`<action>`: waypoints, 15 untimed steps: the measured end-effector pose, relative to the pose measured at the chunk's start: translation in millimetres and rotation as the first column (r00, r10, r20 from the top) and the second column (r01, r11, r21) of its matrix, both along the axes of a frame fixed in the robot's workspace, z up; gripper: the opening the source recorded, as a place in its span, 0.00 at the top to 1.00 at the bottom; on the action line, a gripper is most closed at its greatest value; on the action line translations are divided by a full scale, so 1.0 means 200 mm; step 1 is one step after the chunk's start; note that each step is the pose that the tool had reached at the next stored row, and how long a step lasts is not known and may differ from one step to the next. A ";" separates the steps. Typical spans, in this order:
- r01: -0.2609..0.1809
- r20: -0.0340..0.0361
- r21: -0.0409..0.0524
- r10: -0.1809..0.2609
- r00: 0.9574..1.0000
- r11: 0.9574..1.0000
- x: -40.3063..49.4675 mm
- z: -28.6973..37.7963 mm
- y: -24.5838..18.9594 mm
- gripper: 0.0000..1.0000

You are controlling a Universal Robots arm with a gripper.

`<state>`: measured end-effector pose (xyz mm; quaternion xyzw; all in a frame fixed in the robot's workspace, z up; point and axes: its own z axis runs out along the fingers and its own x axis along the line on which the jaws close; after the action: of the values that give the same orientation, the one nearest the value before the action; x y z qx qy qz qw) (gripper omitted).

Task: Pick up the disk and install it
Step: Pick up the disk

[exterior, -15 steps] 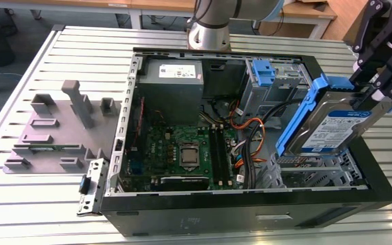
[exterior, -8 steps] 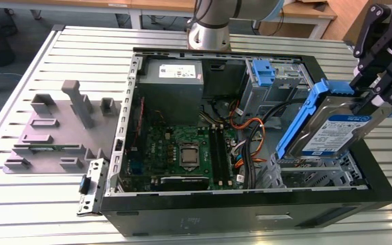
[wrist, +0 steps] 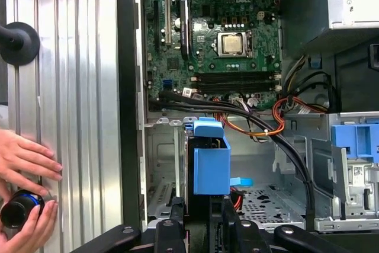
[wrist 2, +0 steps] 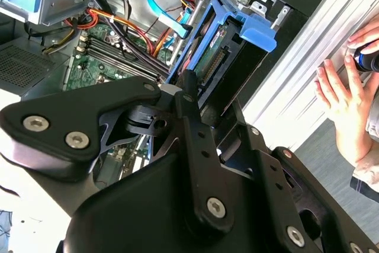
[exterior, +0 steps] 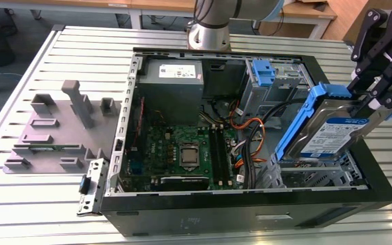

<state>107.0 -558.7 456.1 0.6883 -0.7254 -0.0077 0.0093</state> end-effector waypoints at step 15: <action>0.000 0.000 0.000 0.000 1.000 1.000 0.011 -0.014 0.000 0.65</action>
<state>109.1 -558.7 453.3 0.6882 -0.7254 -0.0076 0.0093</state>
